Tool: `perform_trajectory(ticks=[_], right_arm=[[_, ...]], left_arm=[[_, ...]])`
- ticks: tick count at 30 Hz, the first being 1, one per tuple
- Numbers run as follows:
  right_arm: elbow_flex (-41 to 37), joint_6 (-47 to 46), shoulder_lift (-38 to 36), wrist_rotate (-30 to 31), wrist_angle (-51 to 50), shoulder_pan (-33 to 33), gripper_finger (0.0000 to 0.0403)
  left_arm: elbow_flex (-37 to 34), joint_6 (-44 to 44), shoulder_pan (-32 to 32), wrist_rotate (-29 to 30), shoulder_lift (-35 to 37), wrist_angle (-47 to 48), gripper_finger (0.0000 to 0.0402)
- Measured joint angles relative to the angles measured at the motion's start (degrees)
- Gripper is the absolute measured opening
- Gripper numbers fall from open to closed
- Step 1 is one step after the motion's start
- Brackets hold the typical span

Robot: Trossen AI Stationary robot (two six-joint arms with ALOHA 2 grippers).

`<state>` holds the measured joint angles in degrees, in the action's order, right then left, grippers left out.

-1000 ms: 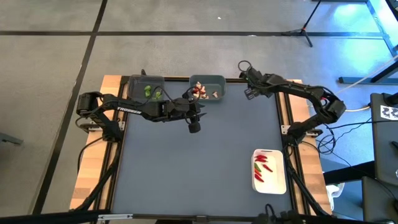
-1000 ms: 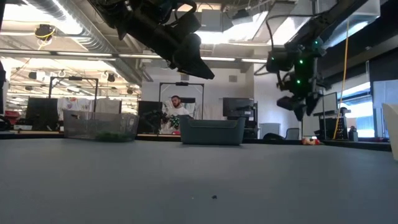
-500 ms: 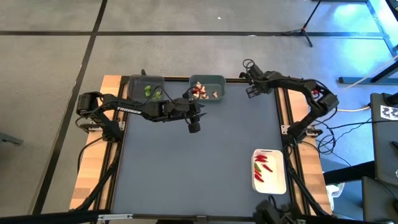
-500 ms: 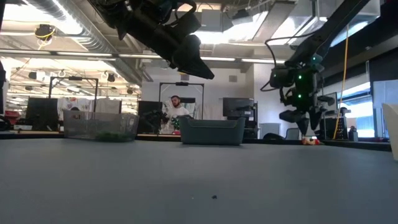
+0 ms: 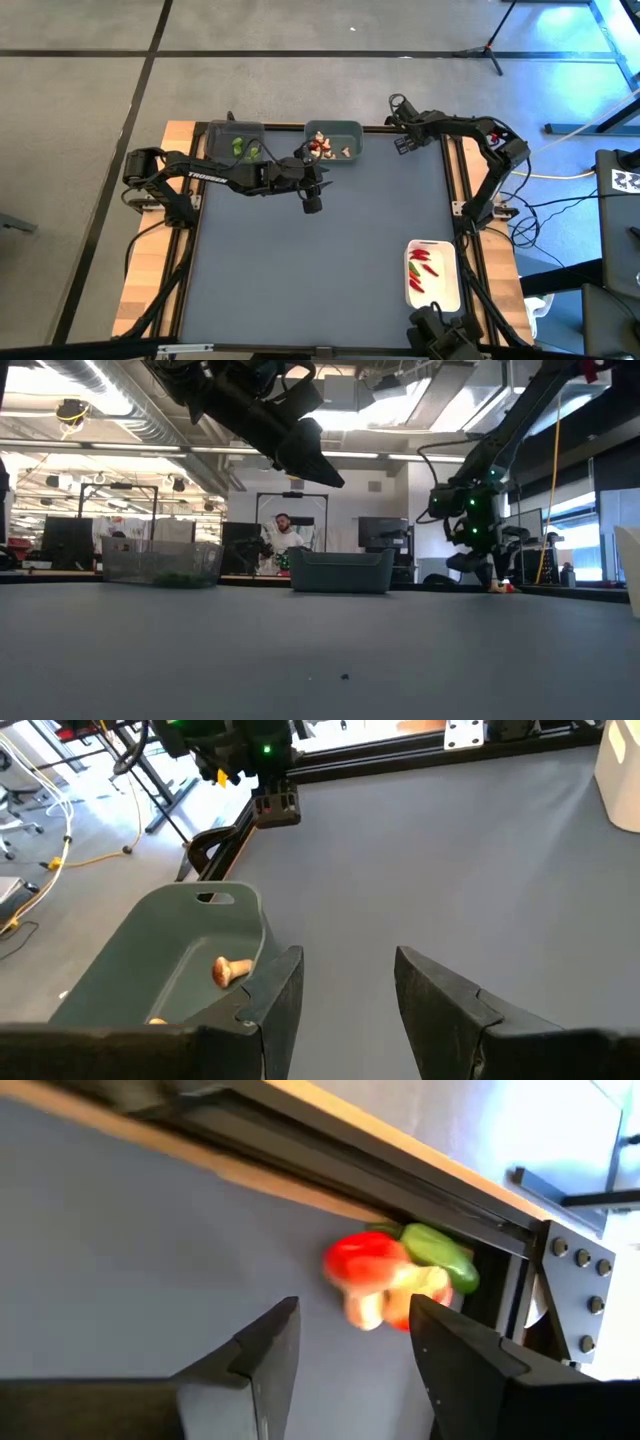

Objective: Sort produce into baskets
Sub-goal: Put the red mushroom into the blue bin

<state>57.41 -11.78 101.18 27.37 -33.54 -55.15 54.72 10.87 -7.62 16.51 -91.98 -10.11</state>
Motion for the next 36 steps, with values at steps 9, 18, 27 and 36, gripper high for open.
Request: perform_trajectory(ticks=[9,18,27,36], right_arm=[[0.2,3.1,2.9,-1.4,2.3,-4.3,0.0186],[0.2,7.6,3.9,-1.0,6.2,-4.5,0.0186],[0.1,8.5,4.0,-3.4,7.0,-5.0,0.0165],[0.1,10.4,4.1,-5.2,7.6,-4.9,0.0043]], left_arm=[[0.0,0.3,0.0,0.0,0.0,-1.3,0.0155],[0.0,2.8,0.0,0.0,0.0,-2.8,0.0155],[0.0,2.8,0.0,0.0,0.0,-2.8,0.0155],[0.0,3.2,0.0,0.0,0.0,-2.8,0.0155]])
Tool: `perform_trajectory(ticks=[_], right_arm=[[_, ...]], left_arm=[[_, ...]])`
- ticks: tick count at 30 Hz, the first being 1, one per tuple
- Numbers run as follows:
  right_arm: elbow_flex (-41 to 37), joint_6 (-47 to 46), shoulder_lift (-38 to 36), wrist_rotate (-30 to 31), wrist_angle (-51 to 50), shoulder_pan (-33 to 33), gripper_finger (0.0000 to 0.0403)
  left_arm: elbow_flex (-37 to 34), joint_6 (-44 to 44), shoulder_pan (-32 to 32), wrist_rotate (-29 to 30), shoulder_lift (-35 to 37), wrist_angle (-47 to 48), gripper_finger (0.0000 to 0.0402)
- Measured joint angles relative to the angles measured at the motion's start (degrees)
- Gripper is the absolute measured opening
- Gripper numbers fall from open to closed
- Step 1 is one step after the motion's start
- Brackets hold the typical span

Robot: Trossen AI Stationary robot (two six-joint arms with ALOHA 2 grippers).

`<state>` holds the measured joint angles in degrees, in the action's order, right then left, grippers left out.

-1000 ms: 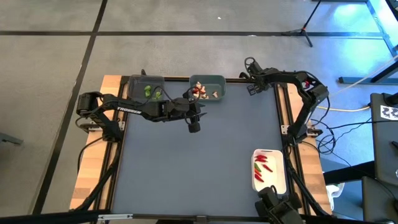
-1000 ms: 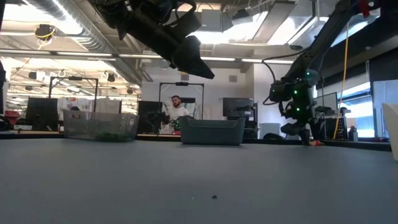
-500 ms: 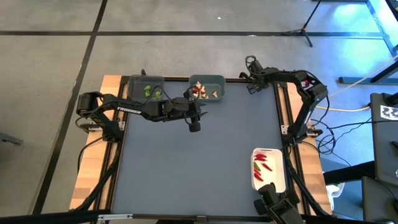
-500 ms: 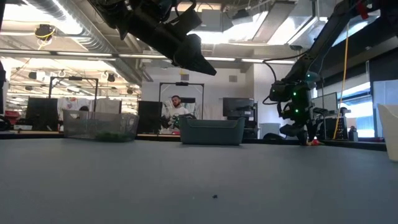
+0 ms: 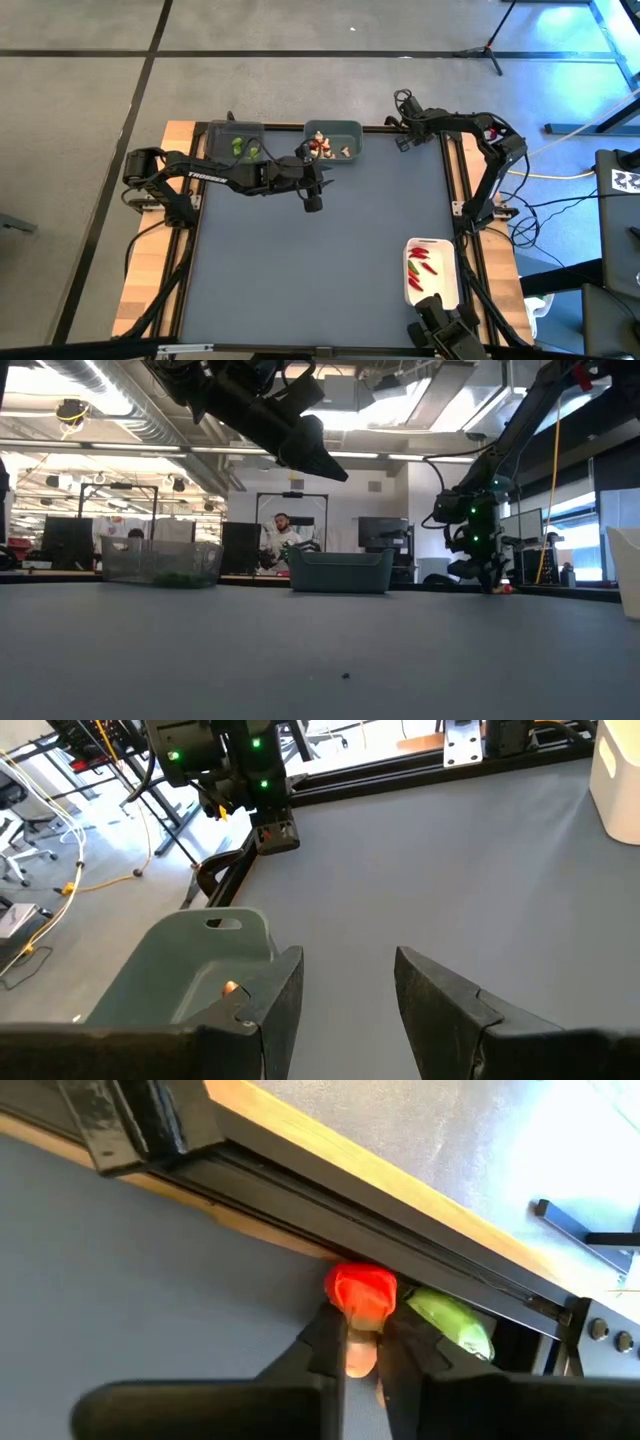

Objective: Sort produce into baskets
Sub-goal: Put the red mushroom into the blue bin

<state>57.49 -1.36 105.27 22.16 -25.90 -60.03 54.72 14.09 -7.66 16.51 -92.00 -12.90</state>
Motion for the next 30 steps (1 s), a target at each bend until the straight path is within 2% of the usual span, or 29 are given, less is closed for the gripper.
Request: perform_trajectory(ticks=[3,6,14,23,30], right_arm=[[0.0,0.3,-0.2,0.1,0.0,0.1,0.0027],[-0.2,0.5,-1.2,-0.5,0.0,0.0,0.003],[-0.3,-1.5,-9.0,-9.1,-2.2,1.1,0.0047],[-0.2,-2.9,-17.0,-13.5,-2.0,9.0,0.0048],[-0.2,-4.5,-17.9,-19.6,3.3,15.8,0.0048]], left_arm=[[0.0,0.0,0.0,0.0,0.0,0.0,0.0155],[0.0,0.0,0.0,0.0,0.0,0.0,0.0155],[0.0,0.0,0.0,0.0,0.0,0.3,0.0155],[0.0,-2.0,0.0,0.0,0.0,0.3,0.0155],[0.0,-2.9,0.1,0.0,0.0,0.5,0.0155]])
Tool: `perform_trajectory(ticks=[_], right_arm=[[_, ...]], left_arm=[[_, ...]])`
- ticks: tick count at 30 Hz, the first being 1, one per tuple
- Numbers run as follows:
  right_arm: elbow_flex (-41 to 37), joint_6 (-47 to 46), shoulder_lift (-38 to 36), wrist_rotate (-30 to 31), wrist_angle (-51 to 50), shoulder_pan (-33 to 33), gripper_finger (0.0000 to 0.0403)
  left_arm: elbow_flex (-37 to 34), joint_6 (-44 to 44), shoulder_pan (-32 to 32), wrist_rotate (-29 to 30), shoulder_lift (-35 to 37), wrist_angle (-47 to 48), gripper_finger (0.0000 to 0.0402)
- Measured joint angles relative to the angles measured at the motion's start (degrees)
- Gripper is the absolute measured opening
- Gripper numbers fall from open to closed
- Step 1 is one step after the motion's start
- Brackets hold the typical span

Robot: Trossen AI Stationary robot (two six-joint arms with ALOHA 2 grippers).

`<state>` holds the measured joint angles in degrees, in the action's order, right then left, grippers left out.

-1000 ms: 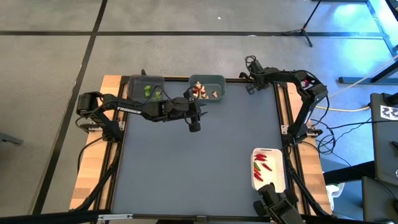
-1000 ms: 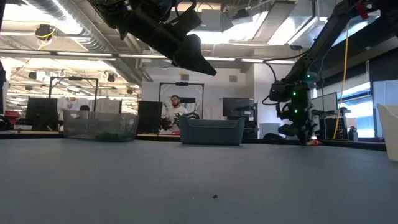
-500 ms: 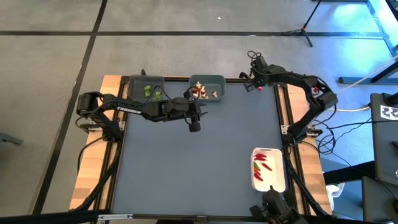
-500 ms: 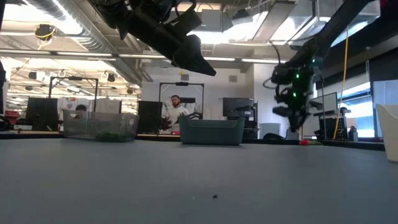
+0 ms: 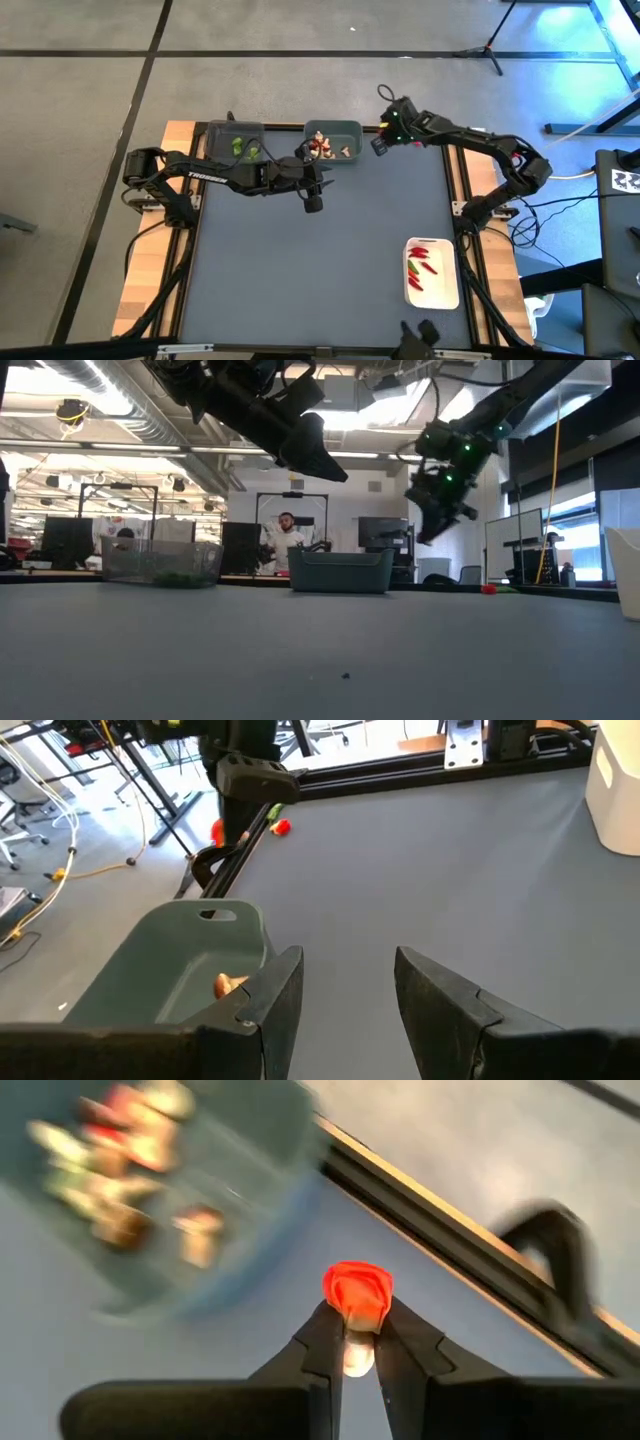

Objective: Sort produce into baskets
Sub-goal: Put the red mushroom into the blue bin

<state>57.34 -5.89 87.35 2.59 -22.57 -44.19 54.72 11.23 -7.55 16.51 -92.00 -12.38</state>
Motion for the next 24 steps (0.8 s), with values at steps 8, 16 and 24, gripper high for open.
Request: perform_trajectory(ticks=[8,16,24], right_arm=[[0.0,-0.1,0.2,-4.5,14.2,7.0,0.0049],[0.1,-0.2,2.3,-4.8,25.7,11.1,0.0049],[0.1,-0.3,9.3,-4.6,31.3,12.4,0.0049]], left_arm=[[0.0,-0.4,0.0,0.0,0.0,0.0,0.0155],[0.0,-0.4,0.0,0.0,0.0,-0.2,0.0155],[0.0,-0.4,0.0,0.0,0.0,-0.2,0.0155]])
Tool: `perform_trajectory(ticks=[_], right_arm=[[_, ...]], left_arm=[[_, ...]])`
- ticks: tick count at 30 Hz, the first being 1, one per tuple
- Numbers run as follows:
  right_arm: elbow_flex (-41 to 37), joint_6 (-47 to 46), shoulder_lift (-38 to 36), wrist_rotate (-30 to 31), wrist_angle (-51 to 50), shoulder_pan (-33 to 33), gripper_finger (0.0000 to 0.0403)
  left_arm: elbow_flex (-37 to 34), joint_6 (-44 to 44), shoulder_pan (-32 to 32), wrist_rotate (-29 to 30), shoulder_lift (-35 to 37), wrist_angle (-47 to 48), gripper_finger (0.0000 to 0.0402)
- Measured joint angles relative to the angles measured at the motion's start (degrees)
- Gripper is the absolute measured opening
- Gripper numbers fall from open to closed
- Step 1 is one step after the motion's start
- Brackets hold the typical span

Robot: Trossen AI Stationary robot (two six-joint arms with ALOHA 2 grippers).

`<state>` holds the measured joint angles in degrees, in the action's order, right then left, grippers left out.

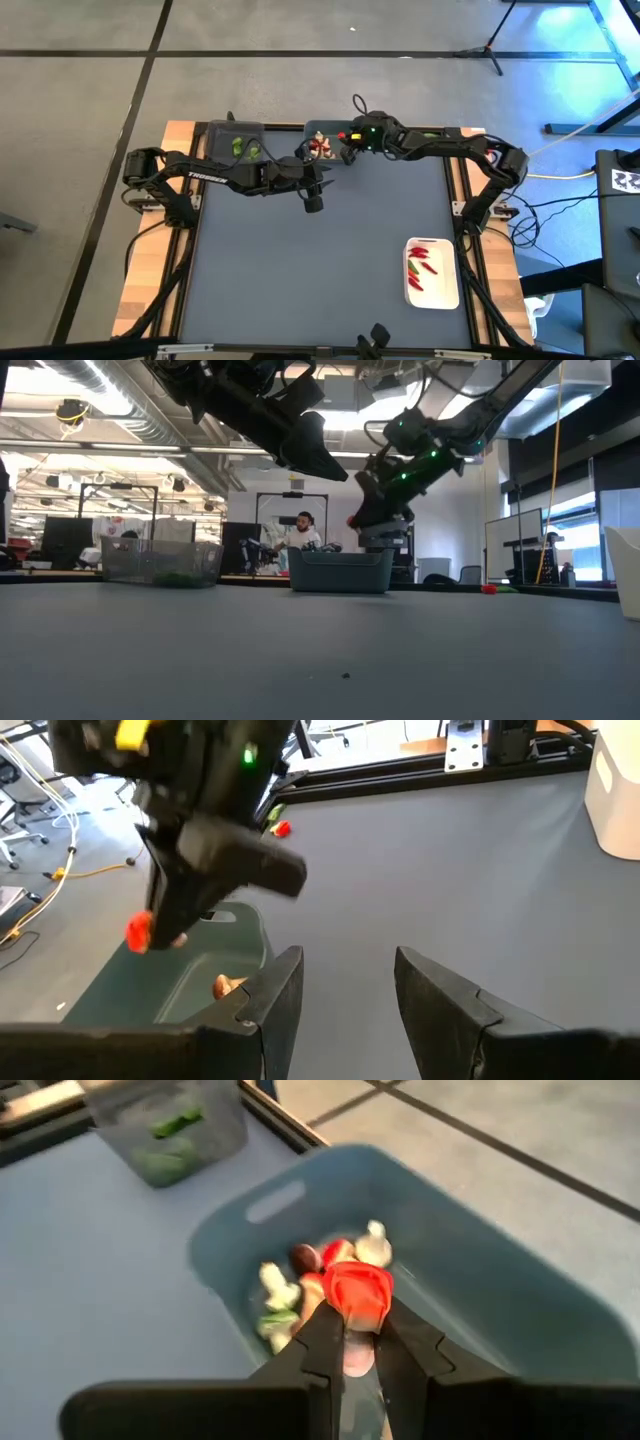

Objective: Sort produce into baskets
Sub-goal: Put the red mushroom into the blue bin

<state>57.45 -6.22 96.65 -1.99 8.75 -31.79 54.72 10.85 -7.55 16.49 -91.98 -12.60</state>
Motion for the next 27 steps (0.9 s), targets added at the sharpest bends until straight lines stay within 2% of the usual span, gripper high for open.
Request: perform_trajectory(ticks=[5,11,21,27], right_arm=[[0.0,-1.3,3.5,1.3,0.5,-0.1,0.0049],[0.0,-1.4,4.3,1.3,0.2,-0.1,0.0054],[0.0,-1.4,4.0,1.3,0.0,-0.1,0.0153],[0.0,0.8,0.0,3.2,-4.8,-0.1,0.0172]], left_arm=[[0.0,0.0,0.0,0.0,0.0,0.0,0.0154],[0.0,0.0,0.0,0.0,0.0,0.0,0.0154],[0.0,0.0,0.0,0.0,0.0,0.0,0.0155],[0.0,0.0,0.0,0.0,0.0,0.0,0.0155]])
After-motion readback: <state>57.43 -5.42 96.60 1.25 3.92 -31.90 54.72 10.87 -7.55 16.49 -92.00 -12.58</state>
